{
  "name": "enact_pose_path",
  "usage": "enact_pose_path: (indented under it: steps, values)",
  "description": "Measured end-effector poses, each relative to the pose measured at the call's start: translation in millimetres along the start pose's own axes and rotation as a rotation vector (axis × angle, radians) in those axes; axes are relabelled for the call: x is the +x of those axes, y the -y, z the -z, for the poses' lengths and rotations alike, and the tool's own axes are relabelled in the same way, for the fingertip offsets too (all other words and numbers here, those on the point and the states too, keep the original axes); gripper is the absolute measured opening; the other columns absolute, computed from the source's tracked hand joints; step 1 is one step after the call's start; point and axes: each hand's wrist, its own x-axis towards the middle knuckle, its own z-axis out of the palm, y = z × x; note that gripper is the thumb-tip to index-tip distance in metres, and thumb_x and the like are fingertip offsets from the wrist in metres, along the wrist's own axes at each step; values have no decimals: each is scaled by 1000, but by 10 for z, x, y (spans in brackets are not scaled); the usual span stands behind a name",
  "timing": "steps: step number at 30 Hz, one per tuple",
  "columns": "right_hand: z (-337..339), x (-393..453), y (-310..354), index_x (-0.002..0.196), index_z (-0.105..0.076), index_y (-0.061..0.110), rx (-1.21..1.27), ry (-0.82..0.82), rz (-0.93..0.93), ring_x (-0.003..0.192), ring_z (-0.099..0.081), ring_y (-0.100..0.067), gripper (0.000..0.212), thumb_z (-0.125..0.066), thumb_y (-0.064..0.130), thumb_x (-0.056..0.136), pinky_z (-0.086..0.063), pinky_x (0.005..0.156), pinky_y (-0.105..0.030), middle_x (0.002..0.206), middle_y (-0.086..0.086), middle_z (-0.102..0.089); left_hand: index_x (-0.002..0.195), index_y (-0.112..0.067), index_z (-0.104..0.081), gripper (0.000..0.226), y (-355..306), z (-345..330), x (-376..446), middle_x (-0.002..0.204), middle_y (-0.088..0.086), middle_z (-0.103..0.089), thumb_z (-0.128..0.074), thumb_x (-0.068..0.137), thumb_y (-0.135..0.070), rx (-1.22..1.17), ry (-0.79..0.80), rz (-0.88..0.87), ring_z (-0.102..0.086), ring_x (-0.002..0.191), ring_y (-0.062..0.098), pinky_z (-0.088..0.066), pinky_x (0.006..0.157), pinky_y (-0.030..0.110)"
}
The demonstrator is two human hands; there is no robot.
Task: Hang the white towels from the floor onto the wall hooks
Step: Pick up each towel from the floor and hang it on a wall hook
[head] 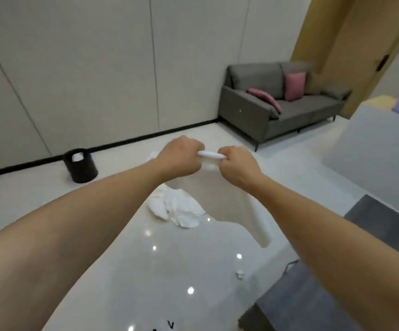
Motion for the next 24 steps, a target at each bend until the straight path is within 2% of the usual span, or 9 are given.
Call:
enact_pose_path:
  steps: [4,8,12,14,17,19,21,24]
  values:
    - [-272,596,1482,63,-46,20,-122,-49,302,61,-50,-21,37,-42,43,92,-23,48,-29,61,6,-50,75,-23,-55,19,1266,952,-374,77,3,-61,-47,74,-6,29,-163,143,-54,75,28,-36,58,31]
    - [-605,1030,2820,65,-42,24,-112,-40,474,61,-47,-20,29,-46,34,92,-24,48,-28,65,6,-48,97,-26,-60,23,2482,1687,-1017,94,0,-62,-48,83,-12,68,-305,364,-57,90,27,-48,73,34]
    - [-1076,1353,3963,72,-54,17,62,22,559,63,-51,-19,21,-49,28,88,-28,49,-27,67,2,-54,126,-24,-55,43,3551,2247,-1888,124,1,-60,-52,85,-12,101,-383,615,-55,111,24,-50,91,38]
    - [-1386,1451,4488,69,-53,14,144,72,619,62,-54,-22,28,-51,33,90,-32,50,-27,66,-1,-56,131,-24,-52,46,3959,2448,-2342,129,1,-57,-53,86,-14,123,-406,704,-54,113,23,-50,91,38]
    - [-1881,1589,5326,66,-53,11,174,112,749,60,-55,-24,36,-49,39,89,-36,50,-28,63,-5,-57,132,-25,-51,45,4505,2731,-2909,131,0,-56,-52,88,-14,199,-457,803,-54,113,20,-47,85,30]
    - [-2187,1676,5931,67,-54,9,177,125,827,60,-55,-24,32,-49,34,87,-34,49,-27,63,-4,-57,130,-25,-52,45,4852,2946,-3206,131,0,-56,-50,87,-15,252,-479,864,-54,114,19,-45,85,29]
    - [-2445,1740,6552,69,-55,10,187,151,902,61,-55,-24,25,-48,29,84,-33,49,-26,64,-3,-57,132,-25,-51,47,5202,3191,-3441,133,0,-55,-48,86,-16,294,-492,930,-53,118,20,-48,91,32]
    - [-2723,1817,7433,64,-52,14,234,217,1015,58,-53,-19,21,-49,25,82,-32,48,-25,63,0,-55,133,-28,-49,46,5710,3611,-3701,136,-2,-53,-51,88,-17,329,-507,1034,-52,121,19,-49,96,35]
